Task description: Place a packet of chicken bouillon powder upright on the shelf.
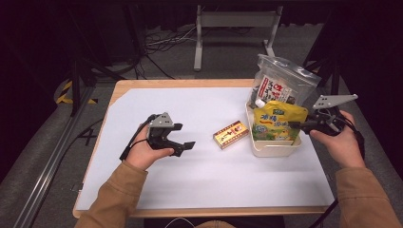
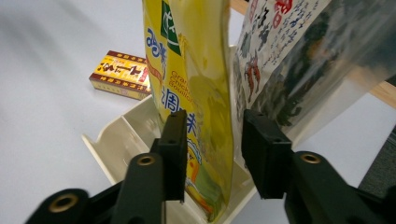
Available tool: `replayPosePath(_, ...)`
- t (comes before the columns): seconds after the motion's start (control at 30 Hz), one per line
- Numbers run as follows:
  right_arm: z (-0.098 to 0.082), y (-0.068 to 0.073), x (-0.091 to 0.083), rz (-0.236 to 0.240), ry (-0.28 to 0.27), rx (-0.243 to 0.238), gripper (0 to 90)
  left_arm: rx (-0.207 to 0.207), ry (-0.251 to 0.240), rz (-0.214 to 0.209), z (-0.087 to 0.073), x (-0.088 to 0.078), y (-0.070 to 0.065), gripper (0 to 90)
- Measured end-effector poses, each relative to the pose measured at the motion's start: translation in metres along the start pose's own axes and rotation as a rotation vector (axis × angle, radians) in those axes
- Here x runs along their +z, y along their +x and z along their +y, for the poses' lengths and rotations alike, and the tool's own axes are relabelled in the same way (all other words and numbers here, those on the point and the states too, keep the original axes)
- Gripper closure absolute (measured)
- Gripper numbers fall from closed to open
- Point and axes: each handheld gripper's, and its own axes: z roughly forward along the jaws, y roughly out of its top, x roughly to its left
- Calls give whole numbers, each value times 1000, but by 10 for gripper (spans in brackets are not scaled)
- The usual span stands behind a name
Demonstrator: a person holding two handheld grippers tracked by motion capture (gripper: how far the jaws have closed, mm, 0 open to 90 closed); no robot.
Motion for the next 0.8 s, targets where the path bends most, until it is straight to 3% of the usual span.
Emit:
replayPosePath(0.3,-2,8,-17,-37,-41,24,490,3,19,1,4,17,-4,133)
replayPosePath(0.5,-4,14,-28,-72,-43,34,467,5,23,7,6,25,-4,132)
replayPosePath(0.8,-4,26,-43,-80,-62,44,441,-5,28,5,8,31,-7,129)
